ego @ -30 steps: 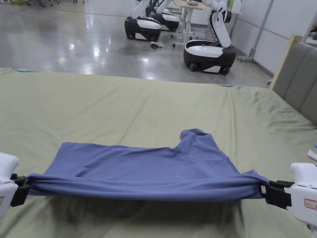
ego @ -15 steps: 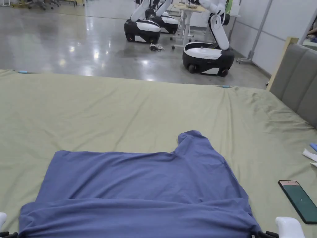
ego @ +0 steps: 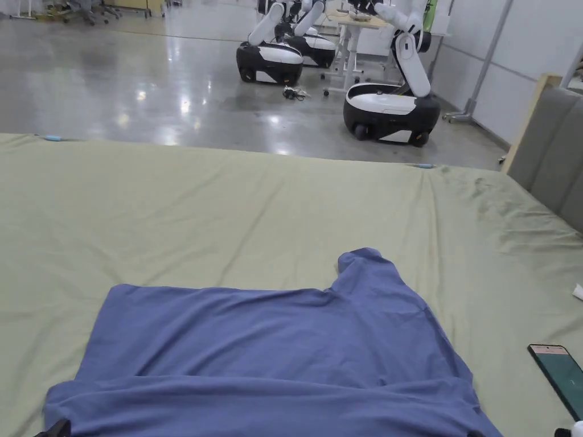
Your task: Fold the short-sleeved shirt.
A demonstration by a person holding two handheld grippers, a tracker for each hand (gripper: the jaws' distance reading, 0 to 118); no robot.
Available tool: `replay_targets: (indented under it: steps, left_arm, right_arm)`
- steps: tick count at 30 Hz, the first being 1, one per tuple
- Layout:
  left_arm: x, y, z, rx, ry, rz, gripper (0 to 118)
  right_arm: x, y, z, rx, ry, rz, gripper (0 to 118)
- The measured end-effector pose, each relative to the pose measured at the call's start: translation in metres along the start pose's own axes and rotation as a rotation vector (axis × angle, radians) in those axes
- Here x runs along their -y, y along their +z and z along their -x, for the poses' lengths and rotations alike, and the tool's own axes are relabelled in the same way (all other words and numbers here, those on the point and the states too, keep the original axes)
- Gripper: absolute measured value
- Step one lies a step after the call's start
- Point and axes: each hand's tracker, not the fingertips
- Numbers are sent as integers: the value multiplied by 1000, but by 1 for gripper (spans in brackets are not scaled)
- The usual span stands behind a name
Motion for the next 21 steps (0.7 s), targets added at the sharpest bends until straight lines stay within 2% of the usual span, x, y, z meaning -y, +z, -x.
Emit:
replay_targets:
  steps: [1,2,3,4,5,6,7,8,10,14,19,21]
  left_arm:
    - [-1,6,-10,-22,-9,-35,89]
    - [-2,11,-19,-36,-24,-60,87]
    - [-3,11,-27,-71,-46,-63,77]
    - [-5,8,-33,-114,-60,-39,56]
    - [-7,4,-37,-116,-60,1,19]
    - [-9,-4,-38,-115,-58,31,8]
    - [-8,-5,-38,-93,-56,16,8]
    - [-8,-8,-37,-53,-45,22,8]
    - [-13,-25,-33,-62,-47,44,8]
    - [-35,-77,-17,-46,-23,137,8]
    - [-70,-193,12,-46,-110,320,8]
    - [-86,-247,31,-10,-64,432,8]
  right_arm:
    - [-3,8,7,-31,-14,-55,108]
    - [-6,14,13,-39,-11,-103,88]
    - [-9,18,22,-5,7,-140,41]
    - [-13,18,31,35,35,-148,17]
    - [-16,19,36,37,33,-144,15]
    - [-19,21,38,-7,17,-146,14]
    - [-21,21,41,-61,2,-153,14]
    - [-22,19,44,-54,17,-147,14]
    - [-23,19,52,-45,65,-152,14]
    - [-24,15,55,-81,59,-135,14]
    - [-23,3,58,-76,88,-98,14]
    - [-21,-7,57,-83,64,-54,14]
